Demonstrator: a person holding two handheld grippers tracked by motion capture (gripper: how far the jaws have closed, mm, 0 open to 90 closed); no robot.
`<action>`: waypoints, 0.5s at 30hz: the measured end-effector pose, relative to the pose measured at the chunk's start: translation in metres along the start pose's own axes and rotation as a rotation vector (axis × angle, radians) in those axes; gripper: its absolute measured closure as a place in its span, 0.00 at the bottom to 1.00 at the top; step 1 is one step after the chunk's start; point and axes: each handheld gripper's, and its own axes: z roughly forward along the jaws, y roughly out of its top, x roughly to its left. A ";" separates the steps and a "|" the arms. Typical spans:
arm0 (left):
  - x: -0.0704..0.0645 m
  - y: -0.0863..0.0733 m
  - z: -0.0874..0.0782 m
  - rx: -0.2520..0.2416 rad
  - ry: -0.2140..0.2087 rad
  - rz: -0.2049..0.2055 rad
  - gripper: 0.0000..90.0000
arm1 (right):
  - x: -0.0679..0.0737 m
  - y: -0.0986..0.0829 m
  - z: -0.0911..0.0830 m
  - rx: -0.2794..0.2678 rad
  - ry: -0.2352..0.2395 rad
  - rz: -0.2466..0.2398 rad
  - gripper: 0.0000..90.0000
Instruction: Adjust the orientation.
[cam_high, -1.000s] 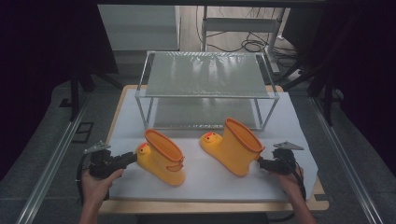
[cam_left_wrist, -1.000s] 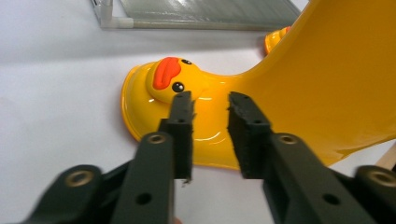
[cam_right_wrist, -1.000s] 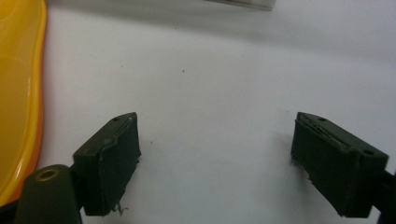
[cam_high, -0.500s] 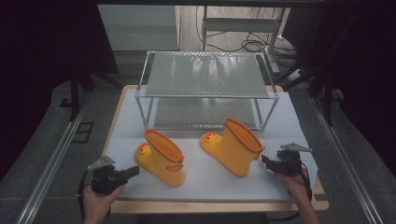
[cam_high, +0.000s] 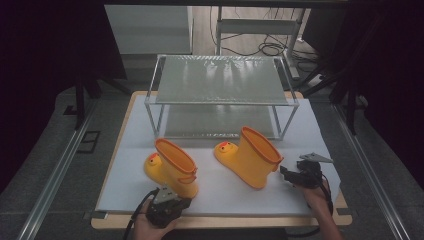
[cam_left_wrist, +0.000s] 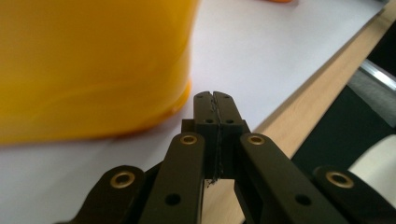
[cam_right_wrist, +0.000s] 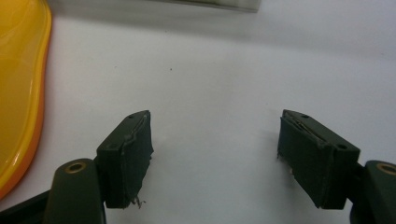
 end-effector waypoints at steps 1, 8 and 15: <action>-0.002 0.002 0.003 -0.004 0.013 0.008 1.00 | 0.000 0.000 0.000 -0.004 -0.001 0.002 0.29; -0.007 0.021 0.013 -0.069 0.087 0.021 1.00 | 0.001 -0.001 0.000 -0.003 -0.006 -0.008 0.29; -0.009 0.022 0.016 -0.110 0.109 0.000 1.00 | 0.001 -0.001 0.000 -0.004 -0.011 -0.012 0.29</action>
